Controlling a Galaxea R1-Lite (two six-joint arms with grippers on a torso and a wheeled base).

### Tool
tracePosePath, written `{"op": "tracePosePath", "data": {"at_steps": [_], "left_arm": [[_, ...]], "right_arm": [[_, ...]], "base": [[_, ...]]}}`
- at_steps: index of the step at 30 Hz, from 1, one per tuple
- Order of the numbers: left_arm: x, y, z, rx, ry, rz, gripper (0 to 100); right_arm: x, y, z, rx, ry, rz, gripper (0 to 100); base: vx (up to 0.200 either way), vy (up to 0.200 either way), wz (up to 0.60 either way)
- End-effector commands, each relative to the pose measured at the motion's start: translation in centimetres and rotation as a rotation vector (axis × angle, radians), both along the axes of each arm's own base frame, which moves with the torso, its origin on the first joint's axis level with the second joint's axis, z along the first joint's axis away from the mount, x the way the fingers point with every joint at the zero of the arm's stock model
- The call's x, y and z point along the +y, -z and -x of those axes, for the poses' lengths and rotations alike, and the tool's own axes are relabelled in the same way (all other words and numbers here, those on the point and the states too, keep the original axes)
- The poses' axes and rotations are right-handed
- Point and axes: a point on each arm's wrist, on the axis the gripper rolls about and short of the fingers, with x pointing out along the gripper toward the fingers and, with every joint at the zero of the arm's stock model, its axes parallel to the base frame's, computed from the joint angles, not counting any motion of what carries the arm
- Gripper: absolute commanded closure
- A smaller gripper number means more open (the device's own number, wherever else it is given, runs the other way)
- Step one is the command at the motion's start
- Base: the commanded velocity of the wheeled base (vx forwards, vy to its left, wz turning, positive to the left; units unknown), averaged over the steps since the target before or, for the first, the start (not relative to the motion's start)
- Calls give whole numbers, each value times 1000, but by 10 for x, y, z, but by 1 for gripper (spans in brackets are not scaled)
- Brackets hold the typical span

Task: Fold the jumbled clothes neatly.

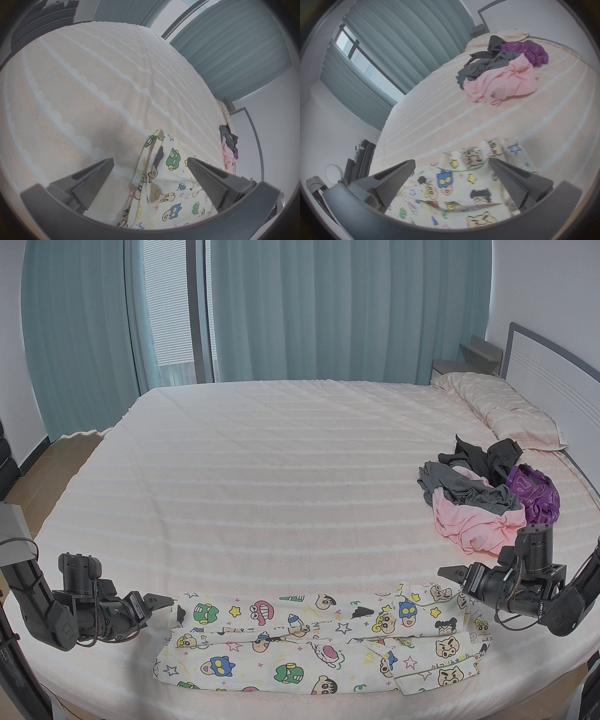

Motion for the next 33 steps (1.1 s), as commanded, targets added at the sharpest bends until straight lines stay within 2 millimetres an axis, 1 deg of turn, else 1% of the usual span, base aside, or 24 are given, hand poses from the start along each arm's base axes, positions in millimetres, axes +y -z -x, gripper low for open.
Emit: {"op": "tracePosePath", "data": {"at_steps": [1,3,6,8,12,14,15,18,23,25,28,30,33], "left_arm": [[5,-5,-3,-22,-24,23,0],[9,-5,-4,-24,-30,33,0],[11,-5,-3,-25,-31,42,0],[11,-6,-4,-28,-32,42,0],[12,-7,-4,-33,-43,53,0],[12,-7,-4,-33,-43,53,0],[12,-10,-6,-35,-62,75,0],[12,-11,-8,-41,-54,92,0],[6,-22,-2,-63,16,146,0],[-3,-21,0,-25,55,185,0],[-11,-17,0,36,82,194,0],[-13,-17,0,61,84,200,0],[-19,-20,-1,113,64,225,0]], "right_arm": [[28,7,-14,29,-46,-47,0],[32,25,-21,81,-42,-43,0],[30,48,-31,144,-8,-45,0],[27,54,-34,160,13,-52,0],[10,66,-41,189,72,-51,0],[10,66,-41,189,72,-51,0],[3,67,-40,198,99,-54,0],[2,64,-39,190,102,-59,0],[3,44,-31,138,90,-81,0],[4,38,-27,120,91,-101,0],[6,37,-23,105,78,-116,0],[7,37,-21,88,75,-121,0],[8,35,-20,52,68,-130,0]], "base": [[0,0,0],[0,0,0],[0,0,0],[0,0,0],[0,0,0],[0,0,0],[0,0,0],[0,0,0],[0,0,0],[0,0,0],[0,0,0],[0,0,0],[0,0,0]]}}
